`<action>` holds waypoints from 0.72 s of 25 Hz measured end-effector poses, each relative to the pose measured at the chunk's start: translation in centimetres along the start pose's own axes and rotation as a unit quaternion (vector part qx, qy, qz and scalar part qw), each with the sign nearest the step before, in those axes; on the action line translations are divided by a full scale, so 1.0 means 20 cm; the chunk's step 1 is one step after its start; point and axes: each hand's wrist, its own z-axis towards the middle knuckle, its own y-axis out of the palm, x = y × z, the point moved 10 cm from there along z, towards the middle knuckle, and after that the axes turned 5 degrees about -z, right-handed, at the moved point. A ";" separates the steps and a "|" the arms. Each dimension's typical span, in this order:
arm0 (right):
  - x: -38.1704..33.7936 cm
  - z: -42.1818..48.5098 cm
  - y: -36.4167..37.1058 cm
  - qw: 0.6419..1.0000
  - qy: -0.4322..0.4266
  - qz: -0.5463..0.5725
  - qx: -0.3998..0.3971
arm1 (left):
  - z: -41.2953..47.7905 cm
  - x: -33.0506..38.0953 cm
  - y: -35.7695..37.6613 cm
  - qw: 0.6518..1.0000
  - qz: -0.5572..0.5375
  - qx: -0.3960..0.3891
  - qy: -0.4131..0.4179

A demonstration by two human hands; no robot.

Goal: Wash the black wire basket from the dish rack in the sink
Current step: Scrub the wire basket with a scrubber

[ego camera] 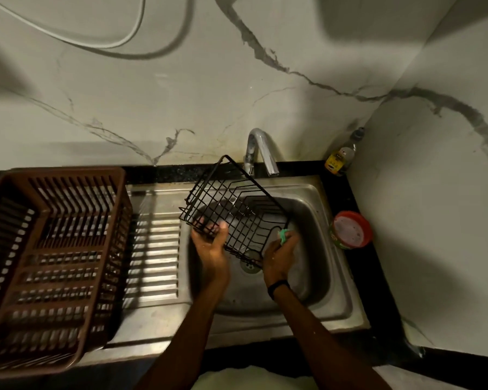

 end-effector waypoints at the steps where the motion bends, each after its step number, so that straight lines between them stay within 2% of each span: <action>1: 0.01 0.00 0.03 0.999 -0.013 -0.026 -0.030 | 0.00 0.02 0.00 1.000 -0.014 0.021 0.014; 3: -0.03 0.01 0.00 0.988 -0.069 -0.119 -0.068 | 0.02 0.06 -0.05 0.997 -0.026 0.046 0.060; 5: -0.15 0.01 -0.04 0.965 -0.157 -0.196 -0.071 | 0.05 0.09 -0.05 0.995 0.010 0.030 0.093; 6: -0.23 0.00 -0.03 0.948 -0.220 -0.220 -0.074 | 0.07 0.10 -0.03 0.994 0.020 0.011 0.106; 8: -0.33 -0.07 0.11 0.888 -0.345 -0.277 -0.120 | 0.02 0.13 0.03 0.990 0.015 -0.019 0.137; 9: -0.33 -0.09 0.20 0.860 -0.379 -0.309 -0.149 | 0.00 0.13 0.05 0.991 0.000 -0.025 0.133; 10: -0.31 -0.10 0.27 0.843 -0.389 -0.328 -0.176 | -0.02 0.12 0.06 0.992 -0.015 -0.022 0.127; 13: -0.28 -0.13 0.36 0.834 -0.375 -0.335 -0.228 | 0.00 0.10 0.04 0.994 -0.057 -0.001 0.098; 18: -0.31 -0.21 0.37 0.800 -0.440 -0.306 -0.269 | 0.11 0.12 -0.03 0.988 -0.114 0.026 0.103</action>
